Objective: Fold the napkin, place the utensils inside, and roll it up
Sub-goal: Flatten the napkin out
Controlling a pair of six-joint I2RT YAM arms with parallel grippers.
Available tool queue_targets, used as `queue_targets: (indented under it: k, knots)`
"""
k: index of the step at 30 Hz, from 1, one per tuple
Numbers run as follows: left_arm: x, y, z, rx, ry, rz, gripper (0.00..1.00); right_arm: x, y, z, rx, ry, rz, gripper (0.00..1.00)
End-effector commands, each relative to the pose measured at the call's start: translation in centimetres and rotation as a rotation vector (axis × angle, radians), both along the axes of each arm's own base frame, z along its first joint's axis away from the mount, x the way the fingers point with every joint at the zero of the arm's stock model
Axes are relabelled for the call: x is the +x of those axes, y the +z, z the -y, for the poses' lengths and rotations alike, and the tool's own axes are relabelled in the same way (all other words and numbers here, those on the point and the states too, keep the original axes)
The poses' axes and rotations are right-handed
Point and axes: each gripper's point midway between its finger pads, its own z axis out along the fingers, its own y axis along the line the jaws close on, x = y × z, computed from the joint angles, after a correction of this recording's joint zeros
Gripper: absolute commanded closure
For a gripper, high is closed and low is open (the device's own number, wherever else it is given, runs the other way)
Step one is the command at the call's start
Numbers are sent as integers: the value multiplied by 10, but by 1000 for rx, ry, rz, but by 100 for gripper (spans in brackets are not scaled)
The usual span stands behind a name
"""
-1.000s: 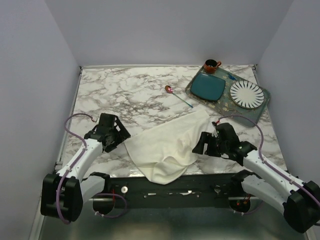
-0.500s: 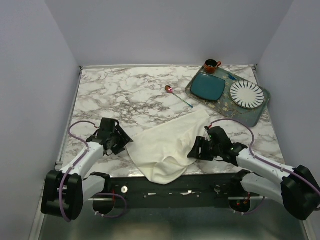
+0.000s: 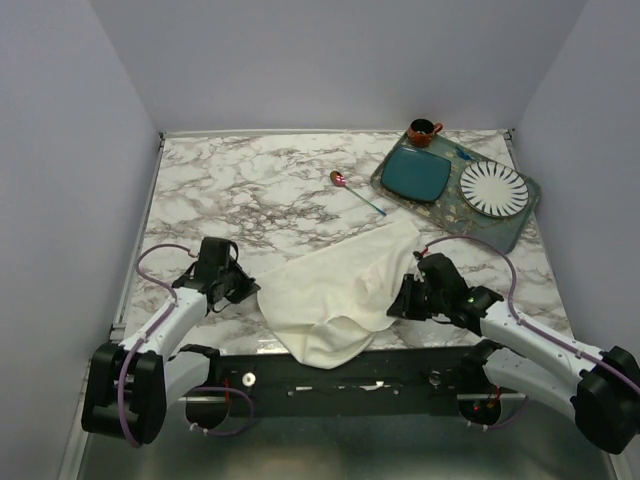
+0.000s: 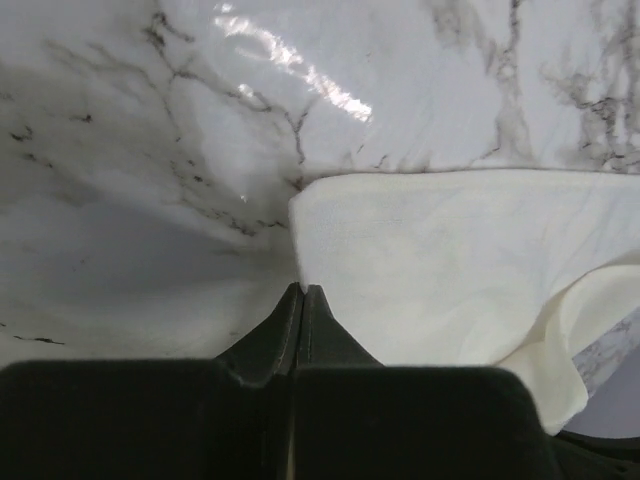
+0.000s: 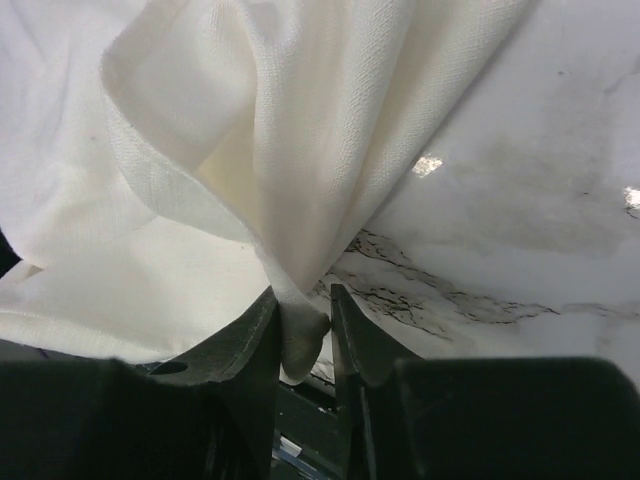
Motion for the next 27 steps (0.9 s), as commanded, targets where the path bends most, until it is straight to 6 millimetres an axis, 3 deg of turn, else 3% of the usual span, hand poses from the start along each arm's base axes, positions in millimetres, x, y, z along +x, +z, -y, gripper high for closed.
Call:
queue_targets:
  k: [1,2,5,8,9,11,12,15,18,19,21,22,23,24,25,26,27]
  knots:
    - [42,41,-18,85,34,154,100,7,10,13,-93,5,53,76]
    - [52,53,-21,96,42,185,100,6,11,15,-107,18,50,82]
    - [73,82,-44,149,84,247,100,11,21,18,-147,43,77,78]
    - [88,115,-80,246,173,310,100,21,32,16,-166,68,121,99]
    - [89,124,-89,280,200,323,100,25,35,14,-172,72,123,99]
    - [88,152,-132,395,332,352,100,31,45,7,-167,103,135,99]
    - [87,160,-144,427,369,359,100,41,63,-2,-143,108,170,99]
    - [85,186,-178,517,476,393,100,48,77,-16,-111,144,165,99]
    - [98,192,-188,522,497,398,100,45,79,-21,-85,163,156,99]
    - [109,181,-187,520,471,375,100,43,73,-17,-98,156,147,99]
    - [133,183,-179,494,378,390,100,46,69,-7,-142,124,172,99]
    - [150,158,-175,479,313,319,100,45,63,-2,-164,115,166,99]
    - [165,164,-172,469,275,316,100,47,61,-1,-169,106,174,100]
    - [173,155,-171,464,237,279,100,47,58,-1,-172,109,165,100]
    - [186,131,-170,457,193,214,100,46,54,-2,-171,108,157,99]
    - [200,140,-171,459,186,231,100,45,49,-2,-166,103,142,99]
    - [208,137,-170,452,177,229,100,43,46,-1,-165,99,133,99]
